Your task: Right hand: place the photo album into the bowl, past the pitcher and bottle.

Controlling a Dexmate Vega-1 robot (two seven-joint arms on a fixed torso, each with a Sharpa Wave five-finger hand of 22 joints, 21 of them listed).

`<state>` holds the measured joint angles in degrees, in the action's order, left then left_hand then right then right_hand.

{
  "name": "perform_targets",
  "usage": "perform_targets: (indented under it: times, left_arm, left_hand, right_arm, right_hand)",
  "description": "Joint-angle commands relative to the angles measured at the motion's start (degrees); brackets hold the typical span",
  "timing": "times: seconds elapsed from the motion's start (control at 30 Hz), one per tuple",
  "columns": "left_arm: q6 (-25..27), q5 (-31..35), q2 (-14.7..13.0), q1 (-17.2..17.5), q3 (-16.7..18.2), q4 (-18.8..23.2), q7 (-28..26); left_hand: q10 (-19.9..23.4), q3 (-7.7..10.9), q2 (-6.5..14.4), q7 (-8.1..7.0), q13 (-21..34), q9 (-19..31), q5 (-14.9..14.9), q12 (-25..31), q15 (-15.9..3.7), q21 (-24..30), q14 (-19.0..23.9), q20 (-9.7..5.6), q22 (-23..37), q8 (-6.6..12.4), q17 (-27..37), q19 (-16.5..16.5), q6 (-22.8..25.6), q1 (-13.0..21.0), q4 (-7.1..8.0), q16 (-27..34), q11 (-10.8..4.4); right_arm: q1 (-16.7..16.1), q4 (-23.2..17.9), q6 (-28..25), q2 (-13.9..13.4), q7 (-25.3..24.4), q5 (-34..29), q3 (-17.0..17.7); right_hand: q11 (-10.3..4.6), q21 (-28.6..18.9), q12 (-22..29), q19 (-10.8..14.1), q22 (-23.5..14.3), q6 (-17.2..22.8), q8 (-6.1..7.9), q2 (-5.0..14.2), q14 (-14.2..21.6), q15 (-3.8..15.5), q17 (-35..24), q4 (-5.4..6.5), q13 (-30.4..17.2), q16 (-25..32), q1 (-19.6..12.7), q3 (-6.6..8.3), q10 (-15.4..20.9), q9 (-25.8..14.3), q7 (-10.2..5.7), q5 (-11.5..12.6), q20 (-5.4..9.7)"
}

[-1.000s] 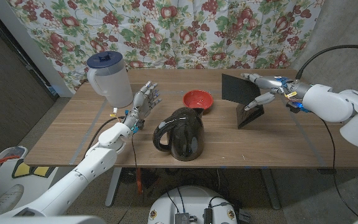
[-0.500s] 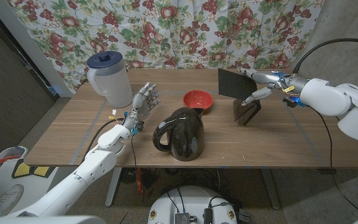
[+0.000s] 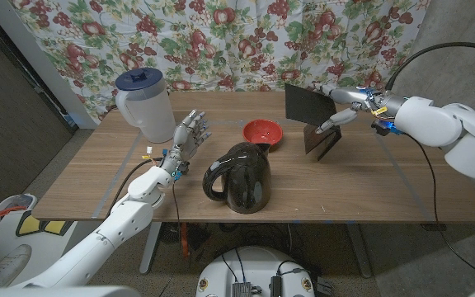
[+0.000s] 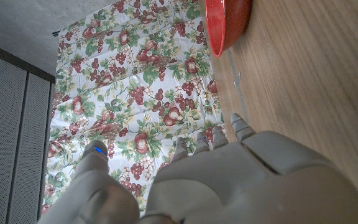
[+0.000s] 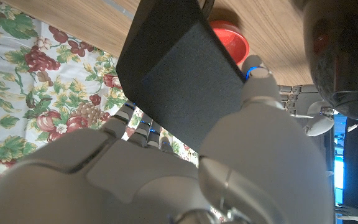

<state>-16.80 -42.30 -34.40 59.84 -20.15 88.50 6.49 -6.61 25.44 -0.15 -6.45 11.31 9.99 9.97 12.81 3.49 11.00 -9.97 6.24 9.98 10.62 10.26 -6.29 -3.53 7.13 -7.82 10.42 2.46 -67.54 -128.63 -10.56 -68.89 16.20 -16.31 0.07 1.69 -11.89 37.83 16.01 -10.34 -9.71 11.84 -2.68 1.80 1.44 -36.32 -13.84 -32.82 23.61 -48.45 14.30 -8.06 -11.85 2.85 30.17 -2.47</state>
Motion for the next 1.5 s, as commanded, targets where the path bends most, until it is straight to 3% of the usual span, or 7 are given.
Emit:
perform_targets:
  times: [0.03, 0.47, 0.8, 1.5]
  left_arm:
    - [-0.39, -0.02, -0.19, 0.45, 0.39, 0.31, -0.28]
    - [-0.82, -0.38, 0.03, 0.99, 0.69, 0.10, -0.45]
    - [-1.25, -0.27, 0.04, 1.43, 0.83, 0.43, -0.66]
    - [-1.86, 0.41, -1.34, 2.81, 1.72, 2.42, -1.36]
  left_hand:
    - [-0.18, -0.28, 0.02, -0.05, 0.20, 0.24, 0.30, -0.09, 0.24, 0.06, -3.12, -0.08, 0.13, 0.05, 0.16, -0.38, 0.48, -0.09, 0.14, 0.23, -0.02]
    - [-0.14, -0.32, 0.05, -0.05, 0.20, 0.24, 0.31, -0.07, 0.21, 0.06, -3.14, -0.08, 0.13, 0.05, 0.15, -0.41, 0.46, -0.07, 0.13, 0.23, -0.03]
    - [-0.10, -0.35, 0.07, -0.04, 0.20, 0.24, 0.31, -0.06, 0.21, 0.07, -3.15, -0.08, 0.13, 0.06, 0.15, -0.39, 0.52, -0.06, 0.13, 0.24, -0.11]
    - [-0.07, -0.44, 0.09, -0.50, 0.20, 0.24, 0.32, -0.05, 0.27, 0.10, -3.10, -0.18, 0.13, 0.28, 0.15, -0.35, 1.18, -0.05, 0.11, 0.26, -0.05]
  right_arm:
    - [5.51, 0.68, 1.07, -1.04, -1.79, 2.04, -4.37]
    - [12.39, 1.96, 3.42, -0.66, -2.45, 1.90, -10.41]
    - [17.94, 3.77, 6.04, 1.39, -1.63, 0.81, -15.19]
    - [23.36, 5.04, 8.69, 5.84, -0.99, -1.62, -20.02]
  right_hand:
    - [-0.42, -0.38, 8.27, 1.49, 0.00, -10.31, -0.13, 7.55, 1.43, 0.54, -0.23, 5.33, -9.81, -0.02, -6.65, 8.08, 0.42, -0.08, -0.27, 0.59, 1.02]
    - [-0.46, -0.27, 8.46, 1.36, -0.01, -10.71, -0.36, 7.49, 1.27, 0.41, -0.42, 5.32, -10.13, -0.43, -6.43, 8.34, 0.06, -0.08, -0.46, 0.84, 0.91]
    - [-0.49, -0.18, 8.58, 1.21, -0.02, -11.27, -0.55, 7.46, 1.10, 0.27, -0.57, 5.29, -10.40, -0.78, -6.31, 8.59, -0.28, -0.09, -0.40, 1.05, 0.82]
    - [-0.44, -0.13, 8.95, 1.17, -0.02, -10.86, -0.36, 7.36, 1.07, 0.20, -0.84, 5.26, -10.84, -1.32, -6.03, 9.00, -0.43, -0.10, -0.28, 1.37, 0.78]
